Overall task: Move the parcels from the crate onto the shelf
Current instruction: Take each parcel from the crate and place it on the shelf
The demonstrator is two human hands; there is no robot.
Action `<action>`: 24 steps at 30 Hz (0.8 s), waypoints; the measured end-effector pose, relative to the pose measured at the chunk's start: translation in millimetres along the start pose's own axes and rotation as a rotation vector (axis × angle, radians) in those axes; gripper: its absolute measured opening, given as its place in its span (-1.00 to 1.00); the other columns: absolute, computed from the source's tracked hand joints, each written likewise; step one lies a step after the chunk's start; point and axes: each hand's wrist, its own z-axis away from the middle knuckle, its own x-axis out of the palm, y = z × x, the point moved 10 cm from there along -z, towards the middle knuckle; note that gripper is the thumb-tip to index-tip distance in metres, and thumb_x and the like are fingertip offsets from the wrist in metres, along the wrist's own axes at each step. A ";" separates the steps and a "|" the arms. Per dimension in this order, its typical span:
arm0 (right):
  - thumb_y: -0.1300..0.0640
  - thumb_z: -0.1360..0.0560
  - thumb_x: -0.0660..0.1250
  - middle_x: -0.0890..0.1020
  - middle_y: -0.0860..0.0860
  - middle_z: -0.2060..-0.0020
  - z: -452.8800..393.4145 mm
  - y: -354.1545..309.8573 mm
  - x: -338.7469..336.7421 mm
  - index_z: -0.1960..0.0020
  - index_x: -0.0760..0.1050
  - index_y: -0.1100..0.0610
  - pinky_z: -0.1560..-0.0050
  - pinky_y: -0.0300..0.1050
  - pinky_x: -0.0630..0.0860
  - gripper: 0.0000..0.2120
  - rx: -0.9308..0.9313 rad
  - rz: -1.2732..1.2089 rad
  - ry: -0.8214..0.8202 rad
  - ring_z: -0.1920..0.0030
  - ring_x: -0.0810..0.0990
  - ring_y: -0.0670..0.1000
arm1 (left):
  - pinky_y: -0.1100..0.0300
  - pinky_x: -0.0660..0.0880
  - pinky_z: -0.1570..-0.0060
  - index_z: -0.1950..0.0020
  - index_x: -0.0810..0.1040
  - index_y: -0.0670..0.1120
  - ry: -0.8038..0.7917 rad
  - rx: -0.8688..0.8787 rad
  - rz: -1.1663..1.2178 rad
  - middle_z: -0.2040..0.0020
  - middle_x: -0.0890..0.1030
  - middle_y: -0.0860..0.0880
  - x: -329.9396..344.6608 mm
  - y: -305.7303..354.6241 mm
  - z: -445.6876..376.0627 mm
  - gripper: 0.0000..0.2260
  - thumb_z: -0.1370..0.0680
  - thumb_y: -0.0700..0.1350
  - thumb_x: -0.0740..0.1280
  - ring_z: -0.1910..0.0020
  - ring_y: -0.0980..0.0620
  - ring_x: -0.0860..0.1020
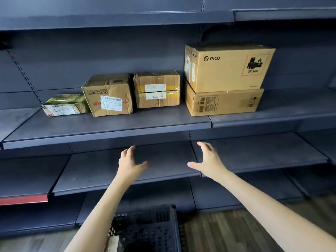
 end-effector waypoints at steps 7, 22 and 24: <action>-0.06 -0.35 0.42 0.20 0.02 -0.44 55.9 -40.3 35.0 -0.48 0.10 0.10 -0.33 -0.05 0.24 -0.18 -0.082 0.049 -0.007 -0.43 0.15 0.05 | 0.04 0.29 -0.33 -0.46 0.21 -0.09 0.026 -0.055 -0.018 -0.42 0.27 -0.10 -43.1 -43.9 59.3 -0.36 -0.45 -0.05 0.39 -0.41 -0.11 0.27; -0.05 -0.38 0.42 0.22 0.09 -0.43 193.1 -17.0 125.9 -0.48 0.10 0.12 -0.36 0.03 0.21 -0.19 0.095 -0.011 -0.159 -0.43 0.14 0.13 | -0.01 0.29 -0.38 -0.47 0.18 -0.12 -0.125 -0.237 -0.110 -0.39 0.29 -0.19 -55.0 -146.7 198.3 -0.35 -0.45 -0.11 0.38 -0.40 -0.15 0.28; -0.05 -0.38 0.42 0.20 0.08 -0.44 196.7 -23.0 140.2 -0.48 0.10 0.10 -0.36 0.04 0.20 -0.20 0.094 -0.018 -0.190 -0.44 0.12 0.12 | -0.03 0.30 -0.36 -0.48 0.17 -0.11 -0.132 -0.282 -0.119 -0.40 0.28 -0.19 -61.7 -166.8 199.6 -0.35 -0.45 -0.13 0.37 -0.40 -0.16 0.28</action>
